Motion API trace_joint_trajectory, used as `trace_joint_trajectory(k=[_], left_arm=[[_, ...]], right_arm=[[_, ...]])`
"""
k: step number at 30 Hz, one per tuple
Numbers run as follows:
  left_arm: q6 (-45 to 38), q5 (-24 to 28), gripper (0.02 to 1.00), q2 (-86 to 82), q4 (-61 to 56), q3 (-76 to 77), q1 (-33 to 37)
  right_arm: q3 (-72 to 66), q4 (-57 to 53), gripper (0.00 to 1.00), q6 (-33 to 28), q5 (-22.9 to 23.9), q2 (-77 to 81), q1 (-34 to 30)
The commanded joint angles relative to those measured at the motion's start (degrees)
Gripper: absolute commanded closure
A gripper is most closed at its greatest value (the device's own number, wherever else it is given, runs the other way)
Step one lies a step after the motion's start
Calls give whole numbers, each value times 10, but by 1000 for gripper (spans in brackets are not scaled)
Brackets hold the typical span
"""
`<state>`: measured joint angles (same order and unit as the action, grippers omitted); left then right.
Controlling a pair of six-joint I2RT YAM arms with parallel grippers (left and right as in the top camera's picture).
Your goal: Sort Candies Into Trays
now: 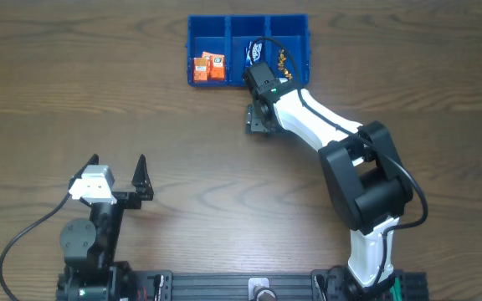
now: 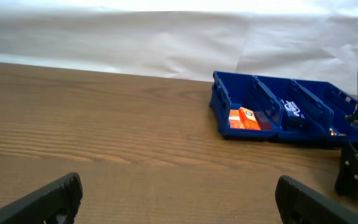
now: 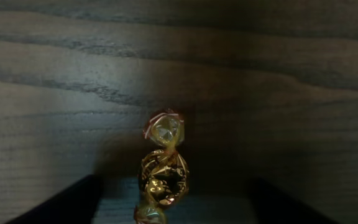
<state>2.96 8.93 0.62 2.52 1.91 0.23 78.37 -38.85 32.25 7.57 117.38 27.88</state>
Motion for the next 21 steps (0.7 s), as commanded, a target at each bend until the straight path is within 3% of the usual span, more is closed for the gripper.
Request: trace_joint_trajectory(k=[1, 2, 7, 21], left_arm=[[2, 12, 20, -4, 11, -16, 2], [2, 12, 20, -4, 11, -16, 2], [2, 12, 20, -4, 11, -16, 2], [2, 12, 20, -4, 11, -16, 2]], right_arm=[[-4, 3, 406, 6, 13, 12, -3], [-4, 5, 498, 6, 14, 12, -3], [-4, 23, 654, 6, 14, 12, -3], [-3, 30, 888, 5, 14, 6, -3]])
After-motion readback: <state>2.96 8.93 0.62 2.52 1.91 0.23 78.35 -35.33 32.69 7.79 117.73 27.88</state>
